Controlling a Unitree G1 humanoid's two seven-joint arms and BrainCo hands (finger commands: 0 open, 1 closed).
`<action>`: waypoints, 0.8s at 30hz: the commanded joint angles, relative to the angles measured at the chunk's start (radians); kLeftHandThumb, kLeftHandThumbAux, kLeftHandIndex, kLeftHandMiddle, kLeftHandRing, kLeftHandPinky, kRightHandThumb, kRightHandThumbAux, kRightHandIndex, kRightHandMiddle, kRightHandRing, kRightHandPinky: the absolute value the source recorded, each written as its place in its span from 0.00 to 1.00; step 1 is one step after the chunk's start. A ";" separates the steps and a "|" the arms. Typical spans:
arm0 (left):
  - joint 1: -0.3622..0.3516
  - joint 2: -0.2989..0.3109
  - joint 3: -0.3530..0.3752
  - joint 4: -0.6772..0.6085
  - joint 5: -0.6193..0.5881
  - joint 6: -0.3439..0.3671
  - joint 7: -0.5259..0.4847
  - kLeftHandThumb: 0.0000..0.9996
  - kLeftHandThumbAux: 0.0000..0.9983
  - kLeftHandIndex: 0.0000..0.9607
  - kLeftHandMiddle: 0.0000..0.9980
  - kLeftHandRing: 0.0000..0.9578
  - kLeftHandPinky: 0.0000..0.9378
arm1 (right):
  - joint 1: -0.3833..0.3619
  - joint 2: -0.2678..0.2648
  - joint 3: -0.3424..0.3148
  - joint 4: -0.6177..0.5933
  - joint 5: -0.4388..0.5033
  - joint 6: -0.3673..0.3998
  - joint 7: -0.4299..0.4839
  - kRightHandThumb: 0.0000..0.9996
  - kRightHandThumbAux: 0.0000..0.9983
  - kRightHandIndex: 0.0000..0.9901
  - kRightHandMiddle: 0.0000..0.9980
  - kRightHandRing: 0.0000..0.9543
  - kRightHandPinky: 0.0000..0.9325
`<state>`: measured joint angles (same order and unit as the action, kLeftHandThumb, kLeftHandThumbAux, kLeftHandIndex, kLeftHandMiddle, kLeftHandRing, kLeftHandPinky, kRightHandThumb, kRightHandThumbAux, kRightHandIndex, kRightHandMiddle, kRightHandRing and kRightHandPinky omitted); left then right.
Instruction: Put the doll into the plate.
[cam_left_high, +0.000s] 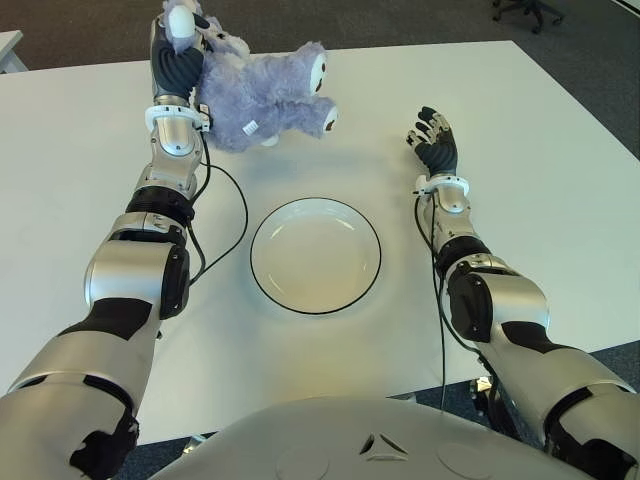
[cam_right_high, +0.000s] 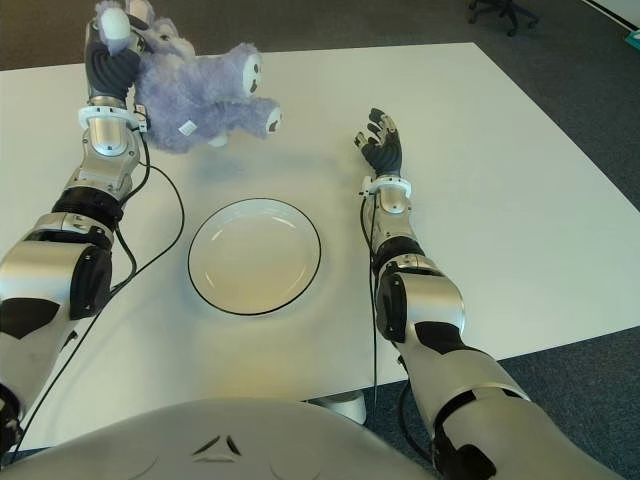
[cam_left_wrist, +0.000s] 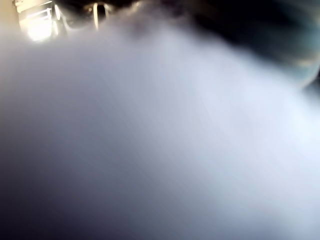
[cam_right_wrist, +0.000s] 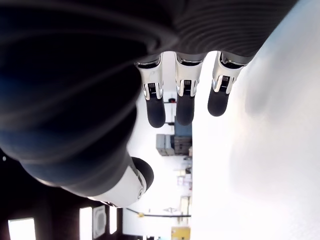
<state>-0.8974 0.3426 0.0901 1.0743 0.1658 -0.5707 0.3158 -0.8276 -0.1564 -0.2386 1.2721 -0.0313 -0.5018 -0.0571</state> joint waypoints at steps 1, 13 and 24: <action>-0.007 0.010 -0.004 -0.031 -0.004 0.010 -0.026 0.73 0.69 0.46 0.83 0.87 0.89 | 0.075 0.023 0.002 0.051 0.004 0.046 0.000 0.60 0.87 0.14 0.14 0.11 0.11; 0.029 -0.004 -0.018 -0.150 0.030 0.047 0.003 0.73 0.70 0.46 0.84 0.89 0.91 | 0.077 0.023 0.001 0.051 0.004 0.048 0.000 0.63 0.87 0.14 0.14 0.11 0.10; 0.076 -0.018 -0.021 -0.289 0.018 0.122 -0.015 0.74 0.70 0.46 0.84 0.89 0.90 | 0.078 0.024 0.002 0.051 0.003 0.047 -0.004 0.60 0.86 0.15 0.14 0.11 0.11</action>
<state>-0.8532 0.3342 0.0671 0.8228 0.1871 -0.4695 0.3071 -0.8275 -0.1561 -0.2388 1.2720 -0.0313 -0.5019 -0.0578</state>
